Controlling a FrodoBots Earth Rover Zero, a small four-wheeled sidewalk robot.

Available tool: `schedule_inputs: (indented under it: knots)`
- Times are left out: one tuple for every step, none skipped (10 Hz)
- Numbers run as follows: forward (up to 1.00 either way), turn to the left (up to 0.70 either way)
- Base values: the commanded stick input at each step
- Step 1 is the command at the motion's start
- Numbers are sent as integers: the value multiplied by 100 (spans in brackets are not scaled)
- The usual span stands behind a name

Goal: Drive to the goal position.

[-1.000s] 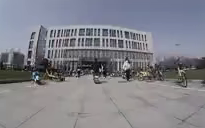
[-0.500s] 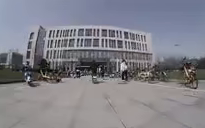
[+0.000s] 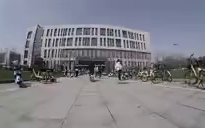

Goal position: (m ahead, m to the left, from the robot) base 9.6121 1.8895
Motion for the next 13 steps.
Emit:
schedule_inputs:
  knots:
    - [100, 22]
    - [100, 36]
    - [100, 11]
    - [100, 0]
    - [100, 0]
    - [100, 0]
    - [100, 0]
    - [100, 1]
    - [100, 8]
    - [100, 16]
    - [100, 23]
    - [100, 31]
    - [100, 38]
